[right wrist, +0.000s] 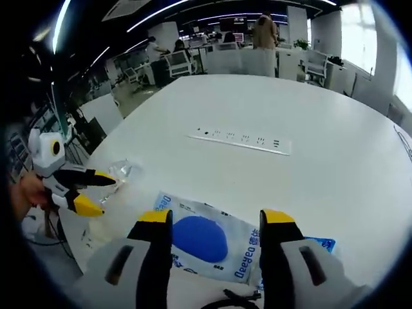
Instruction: Arrange the tabletop items into an orderly group along one side of the table until the central work area is clear of visible clutter.
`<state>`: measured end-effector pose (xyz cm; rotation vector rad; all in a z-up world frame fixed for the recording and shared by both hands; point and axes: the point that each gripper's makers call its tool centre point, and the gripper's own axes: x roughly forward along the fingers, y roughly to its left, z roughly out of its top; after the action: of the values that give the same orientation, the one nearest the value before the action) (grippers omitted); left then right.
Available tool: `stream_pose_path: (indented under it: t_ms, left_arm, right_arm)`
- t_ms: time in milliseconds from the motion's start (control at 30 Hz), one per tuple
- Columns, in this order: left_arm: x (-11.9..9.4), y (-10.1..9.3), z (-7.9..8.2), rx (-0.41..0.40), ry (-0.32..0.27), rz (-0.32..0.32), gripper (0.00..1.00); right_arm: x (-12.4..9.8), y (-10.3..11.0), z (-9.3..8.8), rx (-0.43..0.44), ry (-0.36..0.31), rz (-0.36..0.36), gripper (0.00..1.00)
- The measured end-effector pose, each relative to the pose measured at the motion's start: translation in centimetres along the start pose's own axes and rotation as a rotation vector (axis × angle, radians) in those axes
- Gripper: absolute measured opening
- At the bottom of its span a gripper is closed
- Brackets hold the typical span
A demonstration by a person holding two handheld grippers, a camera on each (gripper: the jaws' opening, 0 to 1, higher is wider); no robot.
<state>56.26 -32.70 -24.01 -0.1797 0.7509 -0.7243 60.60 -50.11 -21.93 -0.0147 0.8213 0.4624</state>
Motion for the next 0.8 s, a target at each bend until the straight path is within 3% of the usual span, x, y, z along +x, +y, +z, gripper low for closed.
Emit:
stream_pose_path:
  t_ms: [400,800]
  left_arm:
    - [-3.6,0.6,0.5,-0.011,-0.048,0.031,0.61]
    - [-8.0,2.1,0.8,-0.014,-0.088,0.074,0.63]
  right_arm:
    - [-0.3,3.5,1.5,0.027,-0.040,0.099,0.57]
    - [-0.1,7.2,3.0,-0.002,-0.063,0.181,0.56]
